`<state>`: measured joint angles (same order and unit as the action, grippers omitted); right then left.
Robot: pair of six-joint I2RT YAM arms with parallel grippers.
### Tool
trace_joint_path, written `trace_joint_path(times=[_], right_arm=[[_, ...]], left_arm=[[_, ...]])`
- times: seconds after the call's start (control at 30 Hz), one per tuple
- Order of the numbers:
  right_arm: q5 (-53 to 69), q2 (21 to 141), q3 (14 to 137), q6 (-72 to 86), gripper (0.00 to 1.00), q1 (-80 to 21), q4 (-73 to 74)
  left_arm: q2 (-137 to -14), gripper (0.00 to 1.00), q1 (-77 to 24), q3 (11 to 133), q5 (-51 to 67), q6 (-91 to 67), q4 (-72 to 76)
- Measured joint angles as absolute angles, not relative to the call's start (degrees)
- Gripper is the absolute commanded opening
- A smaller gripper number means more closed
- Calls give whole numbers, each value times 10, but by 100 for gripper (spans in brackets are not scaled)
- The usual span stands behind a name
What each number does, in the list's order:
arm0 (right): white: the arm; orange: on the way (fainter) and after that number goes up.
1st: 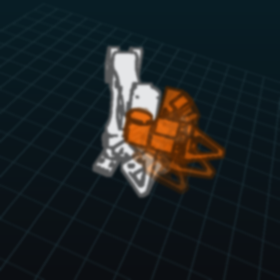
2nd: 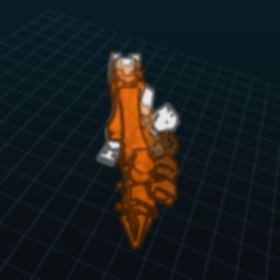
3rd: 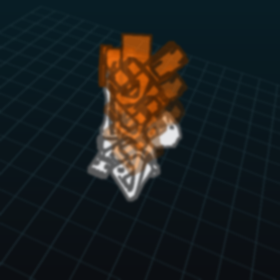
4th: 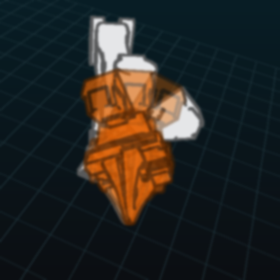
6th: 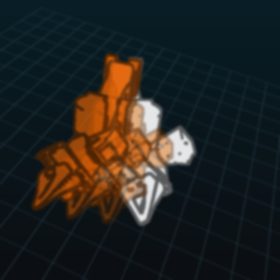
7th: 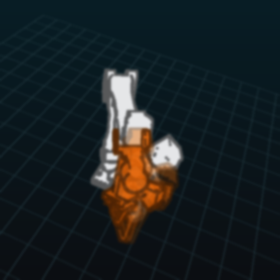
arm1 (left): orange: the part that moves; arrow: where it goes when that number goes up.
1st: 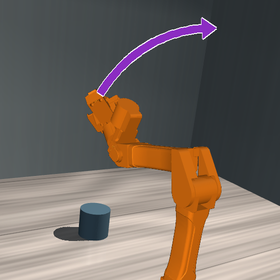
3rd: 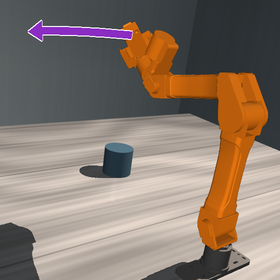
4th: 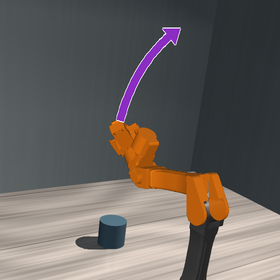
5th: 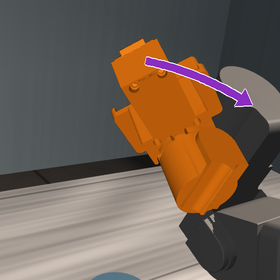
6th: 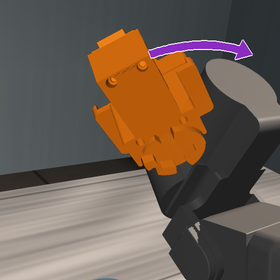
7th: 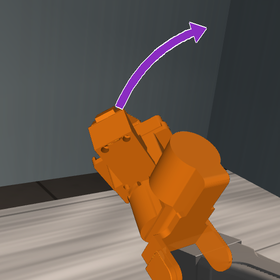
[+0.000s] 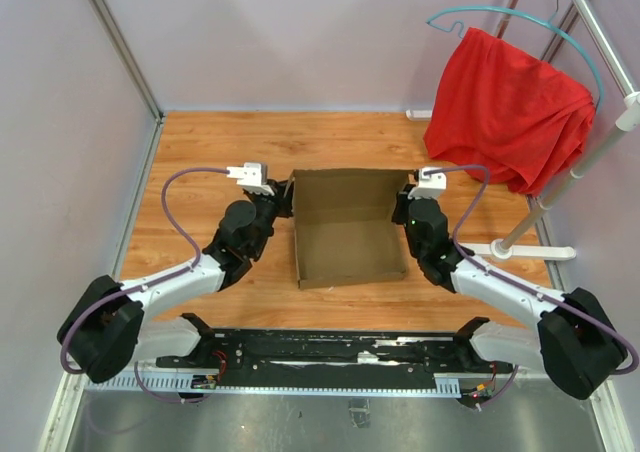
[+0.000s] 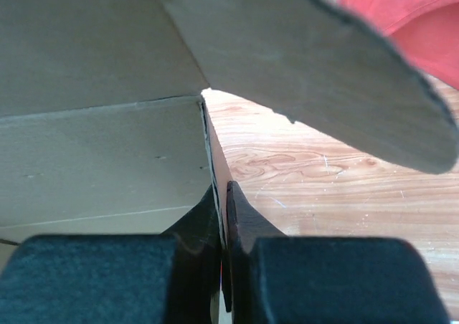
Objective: Fold the paper box
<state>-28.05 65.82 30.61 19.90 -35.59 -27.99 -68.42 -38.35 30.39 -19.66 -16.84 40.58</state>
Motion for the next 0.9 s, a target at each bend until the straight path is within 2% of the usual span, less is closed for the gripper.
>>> trace_joint_path(times=[0.27, 0.5, 0.9], right_arm=[[-344, 616, 237, 181, 1, -421, -343], [-356, 584, 188, 184, 1, -435, -385], [-382, 552, 177, 195, 1, -440, -362]], left_arm=[[-635, 12, -384, 214, -183, -199, 414], [-551, 11, -390, 153, -164, -243, 397], [-514, 7, -429, 142, -119, -289, 321]])
